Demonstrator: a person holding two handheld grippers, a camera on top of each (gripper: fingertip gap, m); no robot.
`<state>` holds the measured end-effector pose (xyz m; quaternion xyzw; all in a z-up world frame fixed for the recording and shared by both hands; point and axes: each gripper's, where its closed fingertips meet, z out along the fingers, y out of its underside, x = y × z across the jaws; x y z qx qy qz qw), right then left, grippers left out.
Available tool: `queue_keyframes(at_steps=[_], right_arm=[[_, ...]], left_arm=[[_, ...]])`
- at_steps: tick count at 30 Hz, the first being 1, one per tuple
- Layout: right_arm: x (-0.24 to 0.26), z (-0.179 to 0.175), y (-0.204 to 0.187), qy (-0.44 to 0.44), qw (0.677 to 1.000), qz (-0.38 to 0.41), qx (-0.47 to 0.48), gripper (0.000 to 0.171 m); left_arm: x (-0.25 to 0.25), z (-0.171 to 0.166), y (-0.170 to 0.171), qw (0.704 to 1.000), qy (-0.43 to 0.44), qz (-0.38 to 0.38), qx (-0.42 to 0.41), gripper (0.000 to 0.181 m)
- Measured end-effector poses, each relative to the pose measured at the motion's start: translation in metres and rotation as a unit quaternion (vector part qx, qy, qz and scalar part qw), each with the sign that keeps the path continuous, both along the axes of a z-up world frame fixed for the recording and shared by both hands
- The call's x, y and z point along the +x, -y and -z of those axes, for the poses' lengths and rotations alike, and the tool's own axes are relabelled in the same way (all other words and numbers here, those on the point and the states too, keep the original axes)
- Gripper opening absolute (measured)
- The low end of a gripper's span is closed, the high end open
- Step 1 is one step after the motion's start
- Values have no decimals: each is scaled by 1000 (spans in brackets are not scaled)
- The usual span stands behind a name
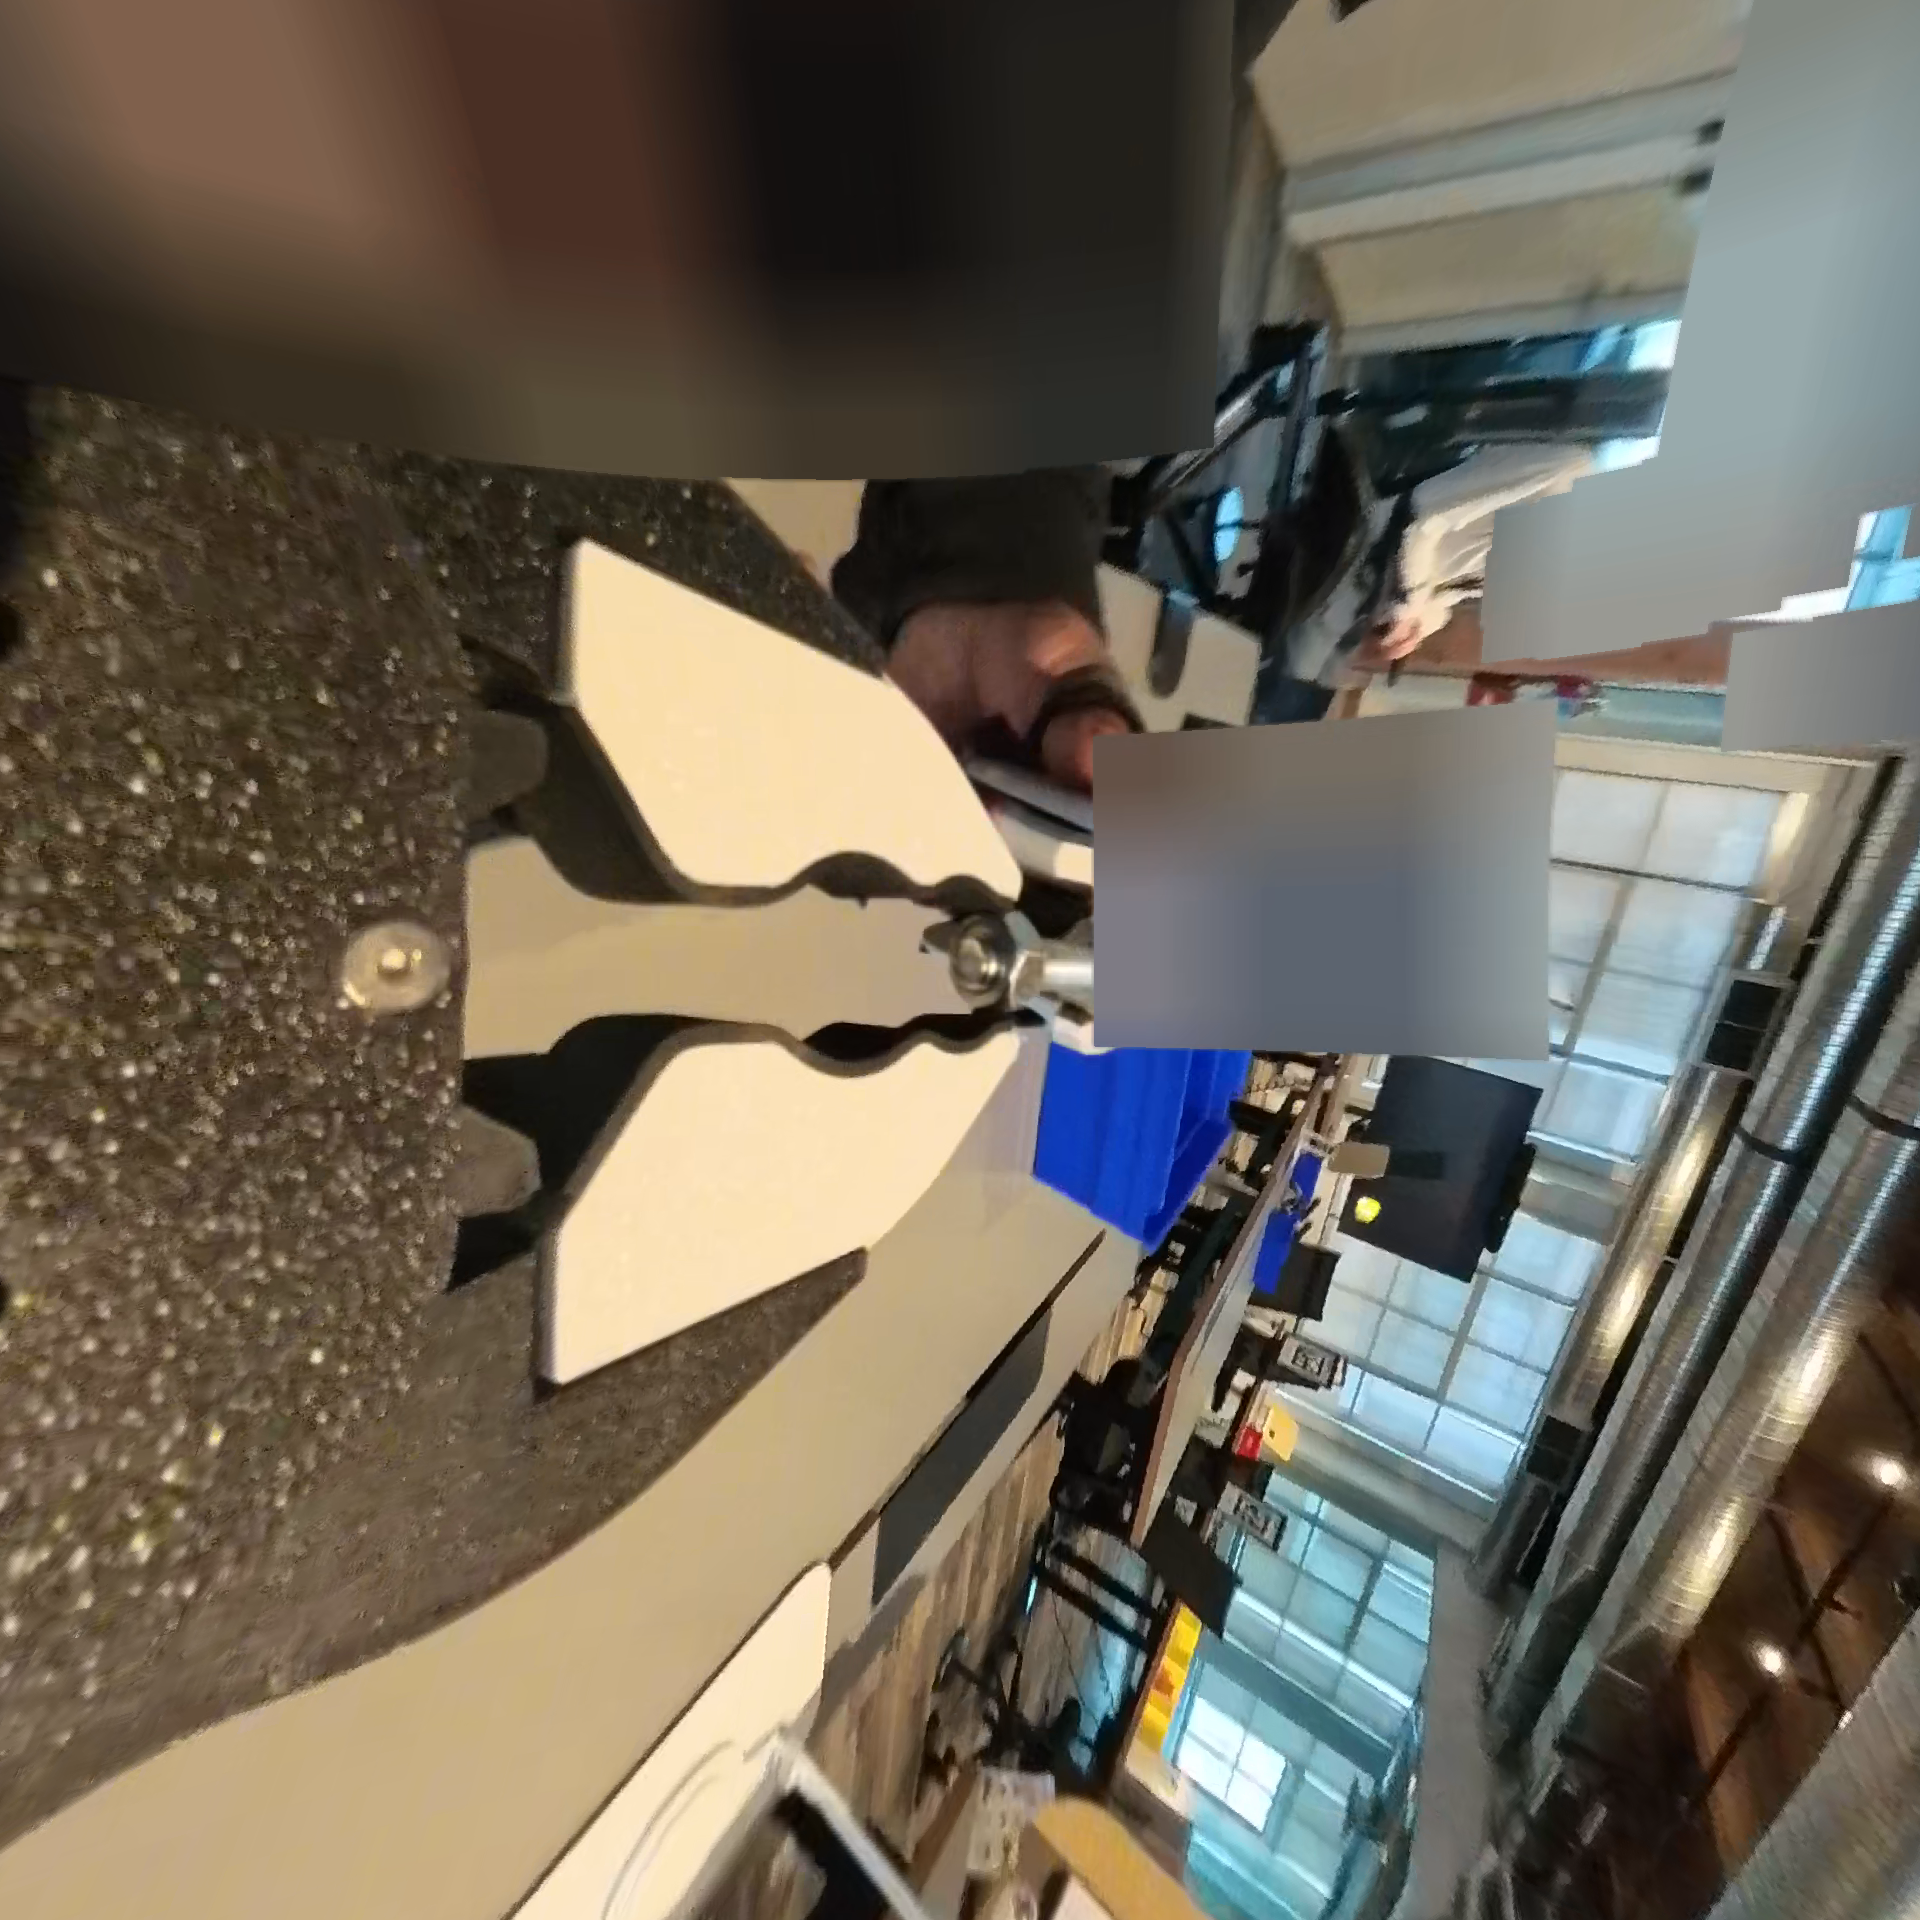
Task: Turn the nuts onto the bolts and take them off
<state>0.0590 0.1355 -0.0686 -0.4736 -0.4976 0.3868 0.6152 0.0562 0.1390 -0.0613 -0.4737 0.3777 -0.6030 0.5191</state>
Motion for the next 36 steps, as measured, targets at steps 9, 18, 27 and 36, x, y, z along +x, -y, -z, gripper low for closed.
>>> queue_keyframes(at_steps=[9, 18, 27, 36], right_arm=[[2, 11, -8, 112, 950, 150, 252, 18], [-8, 9, 3, 65, 982, 81, 156, 45], [-3, 0, 1, -21, 997, -32, -68, 25], [1, 10, -5, 74, 985, 78, 136, 18]], left_arm=[[1, 10, -5, 992, 16, 66, -107, 17], [-1, 2, -1, 998, 15, 33, -44, 17], [2, 0, 3, 999, -17, -21, 39, 17], [5, 13, -1, 996, -12, 49, -71, 17]])
